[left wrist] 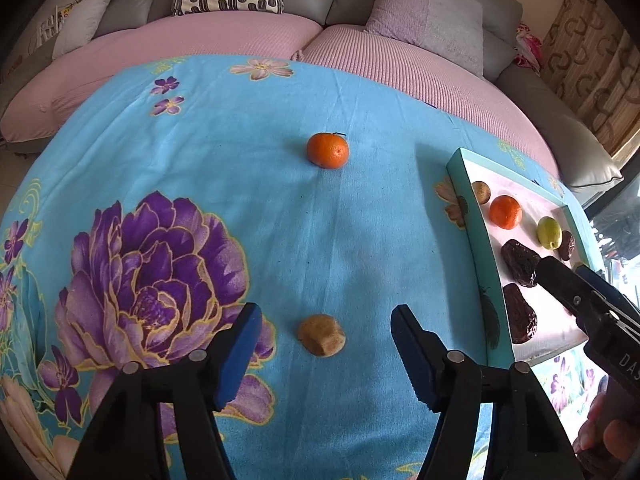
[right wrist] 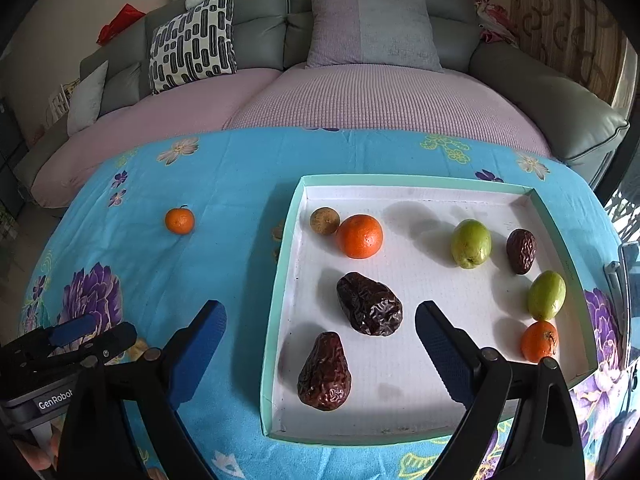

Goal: Organize fruits
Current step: 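Move the open left tool to the brown fruit while the right tool hovers, then close the left tool on the small brown fruit, then lift the brown fruit with the left tool while the right tool grasps the loose tangerine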

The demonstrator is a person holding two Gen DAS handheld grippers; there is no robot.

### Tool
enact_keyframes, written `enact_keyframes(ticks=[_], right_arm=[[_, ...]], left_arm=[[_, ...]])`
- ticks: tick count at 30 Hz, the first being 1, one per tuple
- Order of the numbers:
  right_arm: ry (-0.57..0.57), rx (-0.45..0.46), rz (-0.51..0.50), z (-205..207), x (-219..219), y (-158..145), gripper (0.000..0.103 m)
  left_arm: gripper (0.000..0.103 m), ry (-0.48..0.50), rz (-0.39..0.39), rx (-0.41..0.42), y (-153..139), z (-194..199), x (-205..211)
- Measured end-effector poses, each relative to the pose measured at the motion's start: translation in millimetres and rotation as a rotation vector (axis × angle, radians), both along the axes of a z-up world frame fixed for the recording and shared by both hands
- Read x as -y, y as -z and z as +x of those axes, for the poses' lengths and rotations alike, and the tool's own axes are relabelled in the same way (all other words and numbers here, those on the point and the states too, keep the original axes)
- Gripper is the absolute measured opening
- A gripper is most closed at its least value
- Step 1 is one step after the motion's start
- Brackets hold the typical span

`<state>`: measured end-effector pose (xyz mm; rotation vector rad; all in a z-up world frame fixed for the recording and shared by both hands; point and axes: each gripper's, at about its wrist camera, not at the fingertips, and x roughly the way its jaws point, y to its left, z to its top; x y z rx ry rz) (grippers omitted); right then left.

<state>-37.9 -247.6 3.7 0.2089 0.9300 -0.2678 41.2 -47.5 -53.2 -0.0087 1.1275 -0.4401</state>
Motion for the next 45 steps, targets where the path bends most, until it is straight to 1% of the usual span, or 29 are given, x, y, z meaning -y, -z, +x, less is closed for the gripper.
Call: enact_keyframes(ticks=[3,4,5,9,11,12,21,26,29,36,43,45], right_arm=[[-0.003,-0.003,0.0,-1.2,0.1,-0.2,0.096],[-0.003,-0.003,0.0,-1.0,0.2,-0.2,0.096],[-0.005,-0.002,0.001,-0.6,-0.1,-0.1,0.096],[-0.016,-0.001,0.005,0.3,-1.7,0.1,0.096],[-0.018,0.0,0.01,0.9,-0.8,0.5,0.096],[-0.017,0.001,0.013,0.8,-0.1,0.5,0.096],[-0.009,0.009,0.046,-1.6,8.0,2.0,0.096],[0.006,0.015,0.065,-3.0,15.0,3.6,0.096],[0.019,0.015,0.079,-2.9,19.8,6.0,0.096],[0.026,0.016,0.099,3.9,24.1,14.7,0.096],[0.017,0.026,0.085,15.3,23.0,12.6,0.096],[0.01,0.031,0.077,18.3,21.5,10.7,0.096]], left_arm=[[0.056,0.01,0.012,-0.033,10.1,1.8,4.9],[0.05,0.009,0.015,-0.036,11.6,1.9,5.6],[0.047,0.01,0.018,-0.037,12.5,1.9,6.4],[0.037,0.01,0.045,-0.037,17.2,2.0,10.6],[0.03,0.003,0.05,-0.032,17.0,1.9,10.2],[0.029,0.001,0.049,-0.03,16.3,1.9,9.8],[0.029,0.008,0.061,-0.016,17.1,7.2,11.8],[0.028,-0.02,0.043,0.041,1.8,9.7,9.0],[0.029,-0.045,0.039,0.076,-7.7,17.2,8.8],[0.029,-0.095,0.066,0.154,-27.2,41.8,11.5],[0.029,-0.124,0.087,0.166,-28.6,65.8,19.0],[0.029,-0.135,0.079,0.165,-28.9,72.8,20.2]])
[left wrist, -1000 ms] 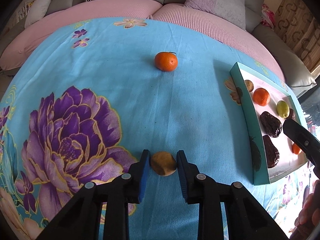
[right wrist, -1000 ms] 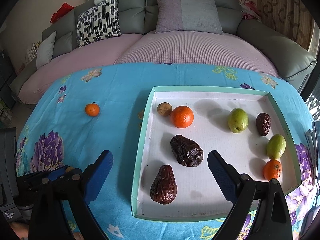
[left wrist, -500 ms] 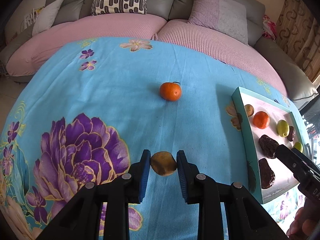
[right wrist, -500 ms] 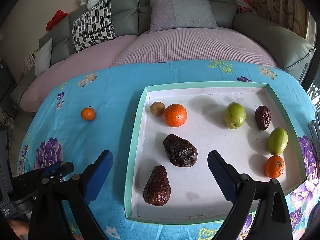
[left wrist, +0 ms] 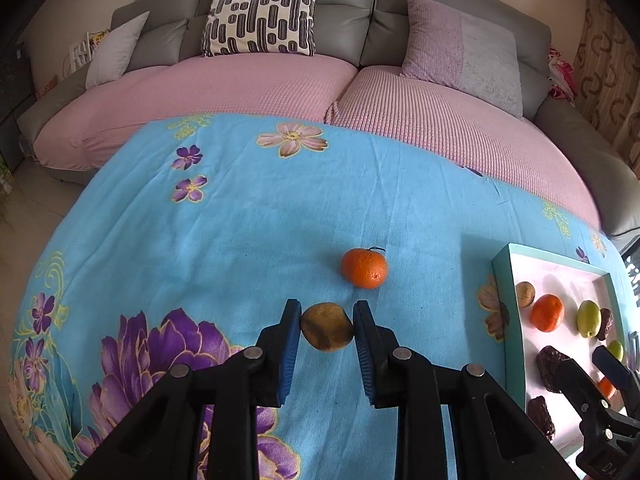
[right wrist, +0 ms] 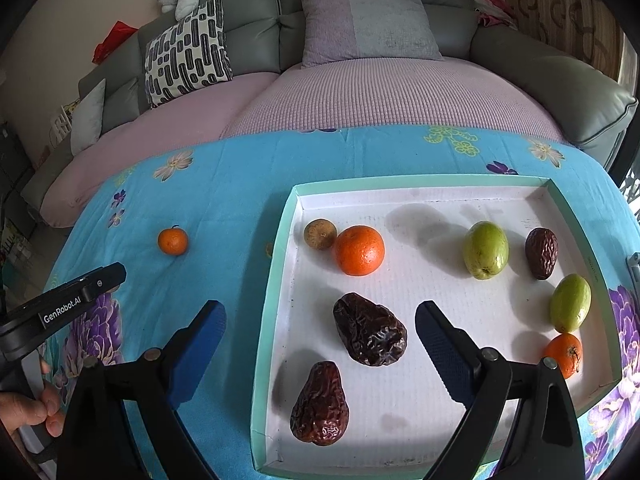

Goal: Organize fruits
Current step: 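Lift the brown fruit with the left tool while the right tool grasps the loose tangerine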

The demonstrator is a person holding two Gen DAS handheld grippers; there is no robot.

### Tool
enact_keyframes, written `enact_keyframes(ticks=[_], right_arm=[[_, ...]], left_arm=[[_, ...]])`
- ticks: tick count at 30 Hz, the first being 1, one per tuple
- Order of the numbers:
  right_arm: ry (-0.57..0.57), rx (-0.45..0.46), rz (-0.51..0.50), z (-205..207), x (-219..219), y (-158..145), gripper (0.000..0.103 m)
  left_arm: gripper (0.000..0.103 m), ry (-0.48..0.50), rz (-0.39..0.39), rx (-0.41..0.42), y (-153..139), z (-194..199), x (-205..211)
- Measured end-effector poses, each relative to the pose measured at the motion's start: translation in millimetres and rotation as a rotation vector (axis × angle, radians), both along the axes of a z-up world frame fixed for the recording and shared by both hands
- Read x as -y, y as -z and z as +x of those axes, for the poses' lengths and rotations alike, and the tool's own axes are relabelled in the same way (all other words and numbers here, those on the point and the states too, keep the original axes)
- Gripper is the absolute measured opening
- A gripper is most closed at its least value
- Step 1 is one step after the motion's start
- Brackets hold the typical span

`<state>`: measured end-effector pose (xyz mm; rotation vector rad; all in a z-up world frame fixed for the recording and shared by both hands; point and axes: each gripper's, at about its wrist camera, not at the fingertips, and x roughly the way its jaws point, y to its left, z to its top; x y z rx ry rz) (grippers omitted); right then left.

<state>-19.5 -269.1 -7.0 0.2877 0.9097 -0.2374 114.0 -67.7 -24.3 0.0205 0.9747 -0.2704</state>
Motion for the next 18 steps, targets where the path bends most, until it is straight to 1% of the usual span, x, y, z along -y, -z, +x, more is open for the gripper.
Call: enact_keyframes(ticks=[4,7,10,13,18], right_arm=[[-0.016,0.006,-0.001,10.0,-2.4,-1.5,0.096],[-0.03,0.0,0.002,19.8,-4.7,-0.3,0.096],[-0.048,-0.002,-0.011,30.9,-9.2,-1.5,0.096],[-0.08,0.01,-0.008,42.5,-15.8,-4.8,0.095],[-0.154,0.019,-0.009,67.8,-33.2,-6.3,0.094]], left_arm=[[0.029,-0.017,0.002,0.006,0.5,13.9,1.1],[0.029,-0.032,-0.022,0.006,0.6,24.4,-2.1],[0.029,-0.066,-0.041,0.011,0.3,37.0,-11.7],[0.029,-0.111,-0.04,0.024,0.1,48.0,-24.4],[0.029,-0.154,-0.036,0.027,6.8,61.8,-42.5]])
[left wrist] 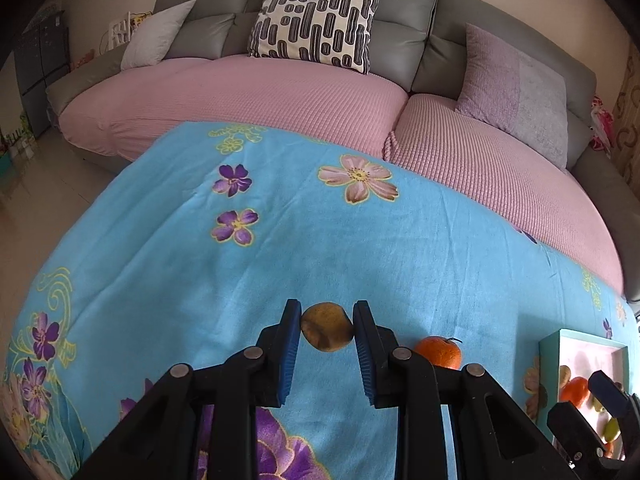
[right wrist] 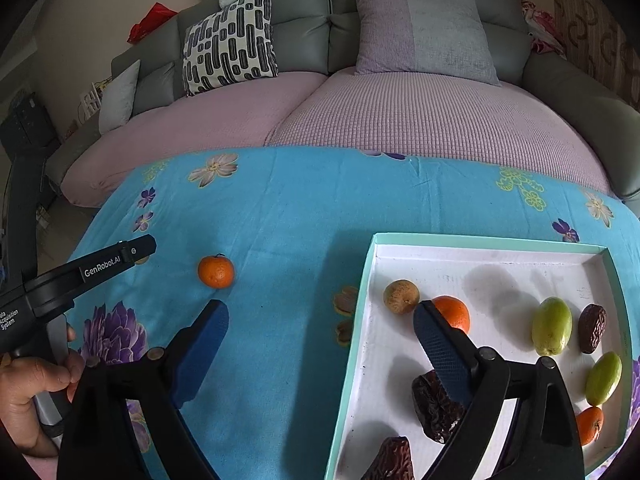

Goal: Organize fruits
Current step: 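Lift the brown fruit with the left tool while the right tool grasps the loose tangerine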

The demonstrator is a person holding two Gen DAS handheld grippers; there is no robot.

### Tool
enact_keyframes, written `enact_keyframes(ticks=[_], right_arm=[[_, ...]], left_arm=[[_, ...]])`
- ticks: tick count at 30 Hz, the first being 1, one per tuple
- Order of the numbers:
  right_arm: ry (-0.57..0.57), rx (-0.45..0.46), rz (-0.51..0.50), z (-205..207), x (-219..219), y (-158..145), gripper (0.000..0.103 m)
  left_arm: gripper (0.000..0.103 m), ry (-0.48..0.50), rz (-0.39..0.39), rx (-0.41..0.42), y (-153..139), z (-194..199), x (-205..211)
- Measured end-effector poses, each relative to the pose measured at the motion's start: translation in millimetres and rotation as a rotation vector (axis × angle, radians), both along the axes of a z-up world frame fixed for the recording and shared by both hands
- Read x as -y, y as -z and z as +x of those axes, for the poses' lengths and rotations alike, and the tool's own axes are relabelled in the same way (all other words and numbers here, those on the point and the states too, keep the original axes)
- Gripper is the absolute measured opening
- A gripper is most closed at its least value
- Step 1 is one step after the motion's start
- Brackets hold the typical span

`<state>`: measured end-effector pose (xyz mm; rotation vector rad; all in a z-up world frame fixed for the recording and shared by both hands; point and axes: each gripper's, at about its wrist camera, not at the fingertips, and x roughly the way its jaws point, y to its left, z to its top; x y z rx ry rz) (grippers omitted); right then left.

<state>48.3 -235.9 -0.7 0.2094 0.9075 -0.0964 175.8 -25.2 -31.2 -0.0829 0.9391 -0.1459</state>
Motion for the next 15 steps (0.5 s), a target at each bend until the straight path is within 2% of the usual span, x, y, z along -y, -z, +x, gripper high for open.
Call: enact_keyframes(ticks=[3,9,13,15], right_arm=[[-0.054,0.004,-0.003,17.5,-14.1,0.6,0.088],[-0.159,-0.004,0.019,49.4,-47.5,12.1,0.087],[-0.212,-0.048,-0.001,66.4,-68.4,28.3,0.074],[-0.217,-0.061,0.001,72.7,-73.1,35.2,0.074]], left_arm=[[0.029,-0.02,0.001,-0.006,4.6,5.4,-10.2],[0.029,-0.051,-0.042,-0.011,5.8,10.2,-33.4],[0.029,-0.068,-0.053,-0.02,8.8,13.0,-43.1],[0.029,-0.069,-0.069,-0.029,11.1,13.8,-45.9]])
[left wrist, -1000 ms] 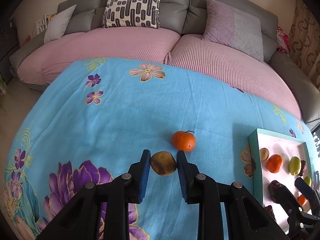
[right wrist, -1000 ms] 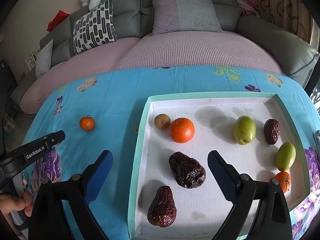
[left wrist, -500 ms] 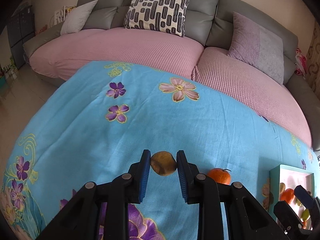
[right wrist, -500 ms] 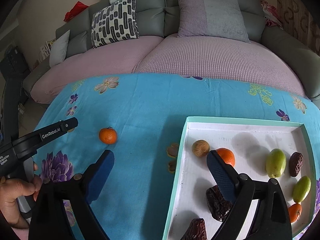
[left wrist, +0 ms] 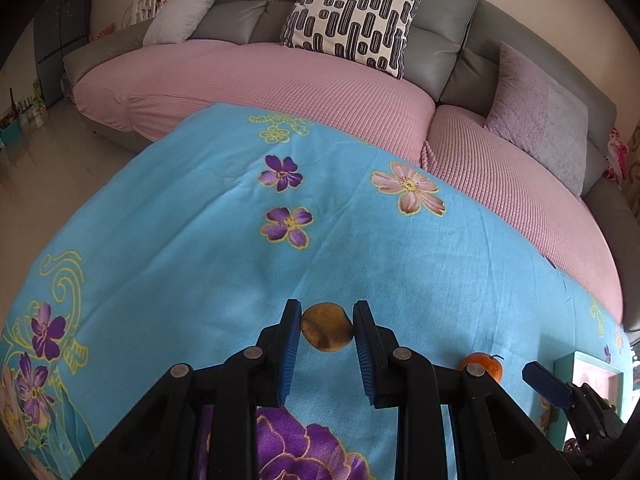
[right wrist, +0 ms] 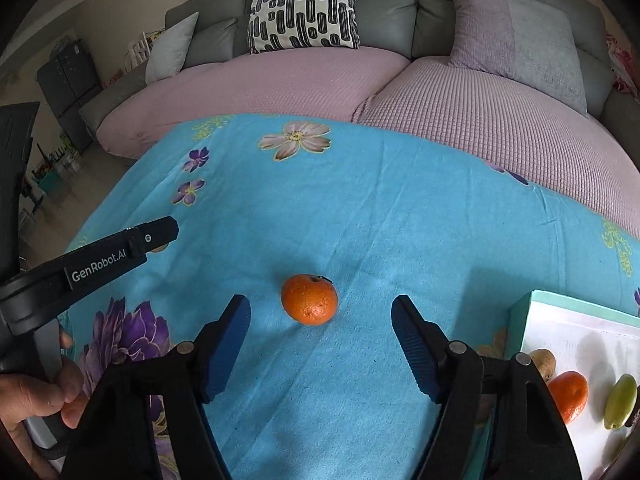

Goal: Organize fruits
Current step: 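Lift the brown fruit with the left tool while the right tool grasps the loose tangerine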

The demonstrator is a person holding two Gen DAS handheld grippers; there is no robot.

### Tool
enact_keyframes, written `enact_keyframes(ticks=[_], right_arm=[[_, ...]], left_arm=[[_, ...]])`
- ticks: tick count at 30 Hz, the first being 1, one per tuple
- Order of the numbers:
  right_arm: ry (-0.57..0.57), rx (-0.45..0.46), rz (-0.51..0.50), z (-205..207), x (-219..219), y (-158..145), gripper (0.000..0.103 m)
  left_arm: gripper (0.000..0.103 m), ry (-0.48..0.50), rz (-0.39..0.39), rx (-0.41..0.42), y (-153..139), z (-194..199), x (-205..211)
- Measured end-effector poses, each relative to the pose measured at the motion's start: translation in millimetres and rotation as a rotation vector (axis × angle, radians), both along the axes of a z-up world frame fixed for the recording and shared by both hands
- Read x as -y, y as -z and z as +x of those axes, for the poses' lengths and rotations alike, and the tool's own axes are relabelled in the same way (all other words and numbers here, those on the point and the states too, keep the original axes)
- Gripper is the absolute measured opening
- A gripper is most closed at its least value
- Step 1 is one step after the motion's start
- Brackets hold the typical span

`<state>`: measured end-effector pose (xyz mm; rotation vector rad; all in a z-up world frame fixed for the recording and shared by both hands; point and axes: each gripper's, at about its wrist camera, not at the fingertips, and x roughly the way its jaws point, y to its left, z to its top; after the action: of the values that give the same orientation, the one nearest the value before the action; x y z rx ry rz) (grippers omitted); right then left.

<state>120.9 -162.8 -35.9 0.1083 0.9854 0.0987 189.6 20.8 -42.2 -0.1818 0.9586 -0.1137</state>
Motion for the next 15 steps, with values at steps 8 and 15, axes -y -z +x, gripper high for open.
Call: enact_keyframes(ticks=[8,15], right_arm=[[-0.014,-0.038,-0.015,18.9,-12.7,17.9,0.072],[-0.017,-0.063,-0.03,24.7,-18.3,27.8,0.05]], left_arm=[[0.029,0.018,-0.022,-0.011,0.7,0.0,2.2],[0.029,0.029,-0.02,0.0,-7.6,-1.9,4.6]])
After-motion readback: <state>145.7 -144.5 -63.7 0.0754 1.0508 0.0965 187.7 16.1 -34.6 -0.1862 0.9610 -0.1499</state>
